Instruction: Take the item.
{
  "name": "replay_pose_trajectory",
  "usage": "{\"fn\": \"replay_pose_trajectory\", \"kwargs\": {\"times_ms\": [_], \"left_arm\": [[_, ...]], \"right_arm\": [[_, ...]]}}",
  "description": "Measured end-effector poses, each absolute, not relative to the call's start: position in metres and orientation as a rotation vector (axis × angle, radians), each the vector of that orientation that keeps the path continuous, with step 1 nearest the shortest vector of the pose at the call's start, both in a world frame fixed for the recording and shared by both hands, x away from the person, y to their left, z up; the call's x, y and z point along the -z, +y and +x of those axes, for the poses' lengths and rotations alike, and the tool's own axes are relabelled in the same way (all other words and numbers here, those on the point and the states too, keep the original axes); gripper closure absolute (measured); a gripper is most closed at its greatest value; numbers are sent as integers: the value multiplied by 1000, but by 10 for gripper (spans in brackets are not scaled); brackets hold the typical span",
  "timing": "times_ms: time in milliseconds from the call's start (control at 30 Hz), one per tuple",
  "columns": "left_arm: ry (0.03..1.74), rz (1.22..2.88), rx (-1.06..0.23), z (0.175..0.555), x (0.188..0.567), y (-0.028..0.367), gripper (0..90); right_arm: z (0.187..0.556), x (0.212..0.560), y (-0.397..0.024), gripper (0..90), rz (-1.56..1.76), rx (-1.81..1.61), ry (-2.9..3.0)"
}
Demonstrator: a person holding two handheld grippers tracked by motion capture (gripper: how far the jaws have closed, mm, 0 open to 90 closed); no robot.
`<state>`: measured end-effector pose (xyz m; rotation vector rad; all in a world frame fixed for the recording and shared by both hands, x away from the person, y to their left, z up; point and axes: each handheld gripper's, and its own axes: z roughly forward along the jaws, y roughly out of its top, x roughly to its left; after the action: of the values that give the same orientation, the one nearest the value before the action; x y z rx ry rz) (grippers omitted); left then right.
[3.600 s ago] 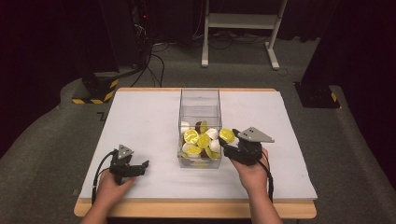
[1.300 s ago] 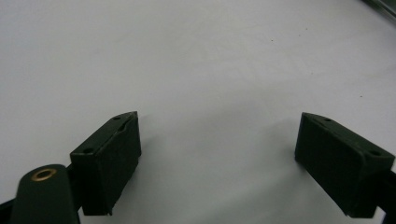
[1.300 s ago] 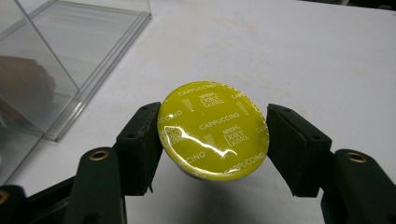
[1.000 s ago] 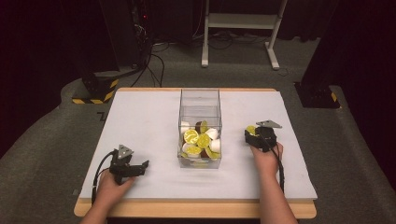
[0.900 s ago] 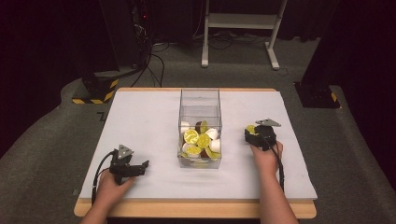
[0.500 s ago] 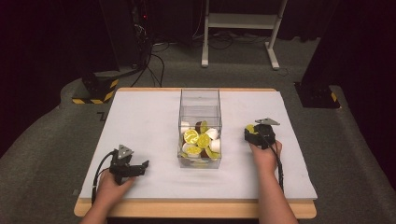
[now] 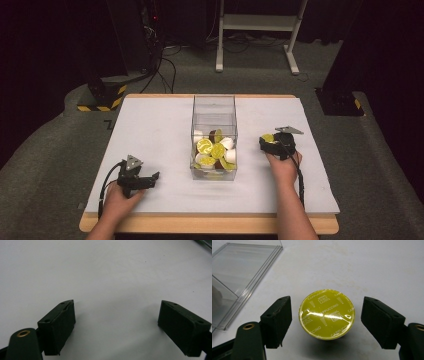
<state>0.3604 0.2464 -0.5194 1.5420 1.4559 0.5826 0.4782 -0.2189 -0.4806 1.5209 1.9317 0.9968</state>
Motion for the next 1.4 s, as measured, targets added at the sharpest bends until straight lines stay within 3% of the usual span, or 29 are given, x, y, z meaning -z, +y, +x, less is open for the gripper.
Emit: {"fn": "replay_pose_trajectory", "kwargs": {"times_ms": [900,1400], "left_arm": [[1456,1541,-582,360,519,246,146],[1456,1540,-582,360,519,246,146]], "right_arm": [[442,460,-192,235,1389,-1051,1980],[395,463,-172,233,1325,-1085,2084]]}}
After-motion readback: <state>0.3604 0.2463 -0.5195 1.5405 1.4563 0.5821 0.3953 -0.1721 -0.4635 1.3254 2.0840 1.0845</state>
